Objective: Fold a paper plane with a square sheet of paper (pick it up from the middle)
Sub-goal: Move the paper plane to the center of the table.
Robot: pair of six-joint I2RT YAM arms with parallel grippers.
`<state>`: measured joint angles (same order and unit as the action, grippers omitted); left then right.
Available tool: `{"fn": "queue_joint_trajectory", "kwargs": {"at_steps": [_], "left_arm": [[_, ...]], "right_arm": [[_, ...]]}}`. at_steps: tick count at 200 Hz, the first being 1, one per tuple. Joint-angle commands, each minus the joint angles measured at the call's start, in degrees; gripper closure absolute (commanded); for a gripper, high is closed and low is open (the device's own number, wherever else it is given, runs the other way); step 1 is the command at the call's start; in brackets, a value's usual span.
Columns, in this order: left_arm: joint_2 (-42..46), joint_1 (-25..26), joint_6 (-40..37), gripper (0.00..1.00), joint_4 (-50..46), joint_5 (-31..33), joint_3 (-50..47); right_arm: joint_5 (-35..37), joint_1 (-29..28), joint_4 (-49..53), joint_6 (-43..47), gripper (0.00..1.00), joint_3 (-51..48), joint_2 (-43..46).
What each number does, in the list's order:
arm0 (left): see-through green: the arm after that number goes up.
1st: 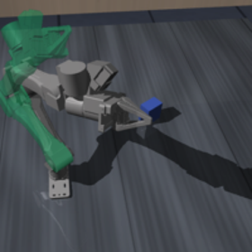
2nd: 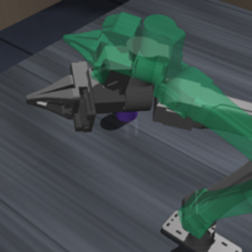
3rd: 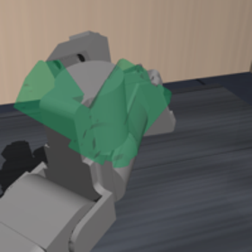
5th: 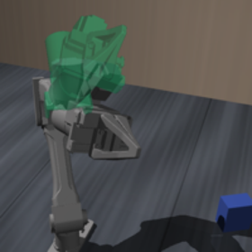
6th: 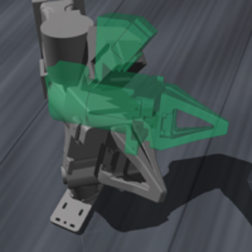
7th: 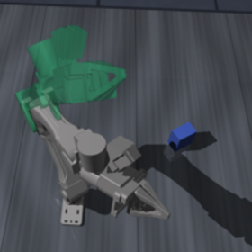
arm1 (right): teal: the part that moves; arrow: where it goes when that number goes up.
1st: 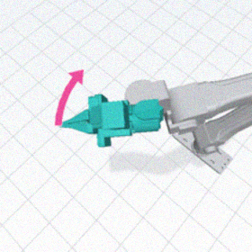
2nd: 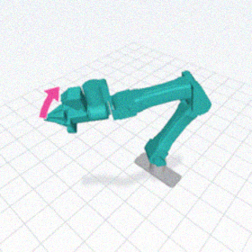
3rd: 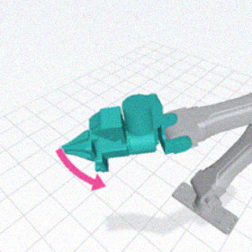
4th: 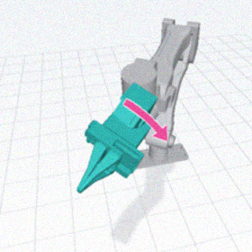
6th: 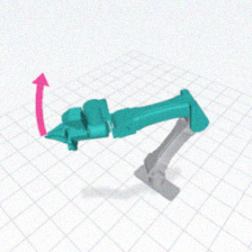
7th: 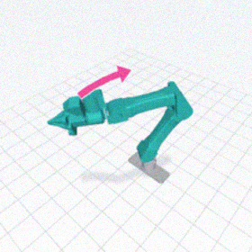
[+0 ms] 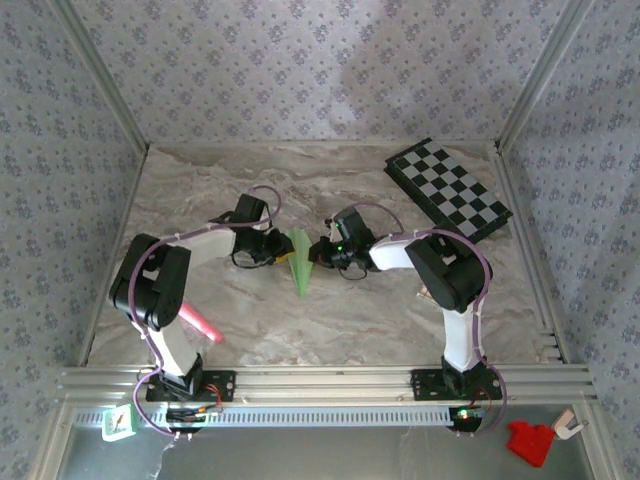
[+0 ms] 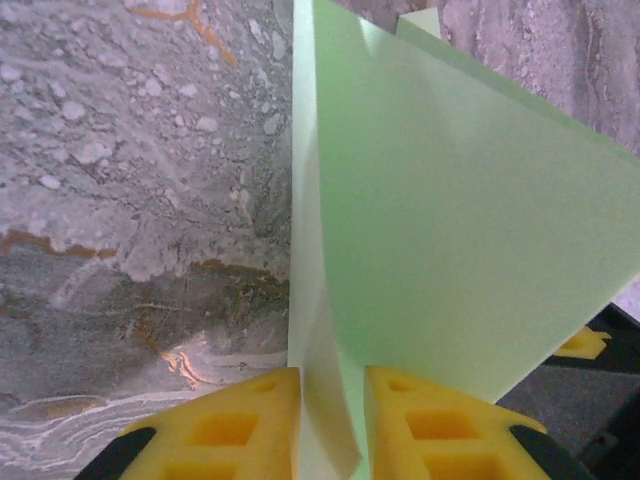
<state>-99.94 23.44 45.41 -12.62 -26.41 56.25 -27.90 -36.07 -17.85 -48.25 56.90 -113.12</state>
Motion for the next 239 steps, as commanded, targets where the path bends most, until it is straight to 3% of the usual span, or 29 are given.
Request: {"fn": "queue_joint_trajectory", "kwargs": {"at_steps": [1, 43, 135, 198, 239], "left_arm": [[-1.04, 0.47, -2.5, 0.8, -4.12, 1.08, 2.54], [-1.83, 0.55, -3.56, 0.88, -5.83, 1.36, 3.38], [-2.49, 0.55, -6.49, 0.99, -6.87, 0.95, 4.6], [-3.73, 0.55, -8.42, 1.0, -7.33, -0.29, 5.42], [-3.41, 0.38, -8.78, 1.0, -7.8, 0.08, 5.77]], "right_arm": [[-0.27, 0.28, 2.8, 0.17, 0.91, 1.62, 1.76], [1.91, 0.31, 10.1, 3.05, 0.8, 4.22, 2.54], [2.68, 1.09, 14.86, 6.15, 0.79, 6.2, 2.73], [1.67, 1.73, 14.45, 6.42, 0.78, 5.69, 2.74], [2.47, 2.11, 13.55, 6.11, 0.92, 5.01, 3.63]]}}
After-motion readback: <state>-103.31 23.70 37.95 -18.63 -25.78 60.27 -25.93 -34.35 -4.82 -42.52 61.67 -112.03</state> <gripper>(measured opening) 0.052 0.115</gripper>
